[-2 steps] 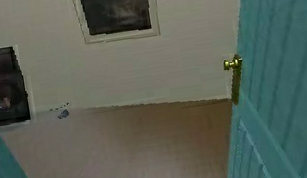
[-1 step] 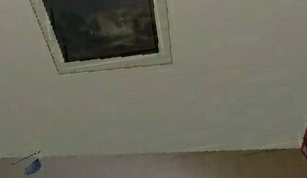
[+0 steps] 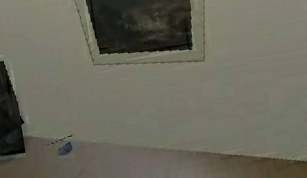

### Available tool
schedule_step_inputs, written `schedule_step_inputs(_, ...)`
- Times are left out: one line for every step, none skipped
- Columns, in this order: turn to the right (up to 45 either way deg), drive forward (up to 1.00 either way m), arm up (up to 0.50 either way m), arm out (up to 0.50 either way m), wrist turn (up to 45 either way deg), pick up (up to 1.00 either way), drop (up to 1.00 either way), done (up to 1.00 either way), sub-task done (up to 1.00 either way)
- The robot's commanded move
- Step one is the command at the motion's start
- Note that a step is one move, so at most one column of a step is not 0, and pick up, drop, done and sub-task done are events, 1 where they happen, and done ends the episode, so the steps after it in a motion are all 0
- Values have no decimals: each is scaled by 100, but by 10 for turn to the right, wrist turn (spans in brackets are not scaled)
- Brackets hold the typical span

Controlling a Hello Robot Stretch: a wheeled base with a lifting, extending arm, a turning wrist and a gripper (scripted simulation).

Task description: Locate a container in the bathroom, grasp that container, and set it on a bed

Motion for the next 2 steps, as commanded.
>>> schedule_step_inputs(0, 35, 0, 0, 0, 0, 0, 0, 0)
schedule_step_inputs(450, 0, 0, 0, 0, 0, 0, 0, 0)
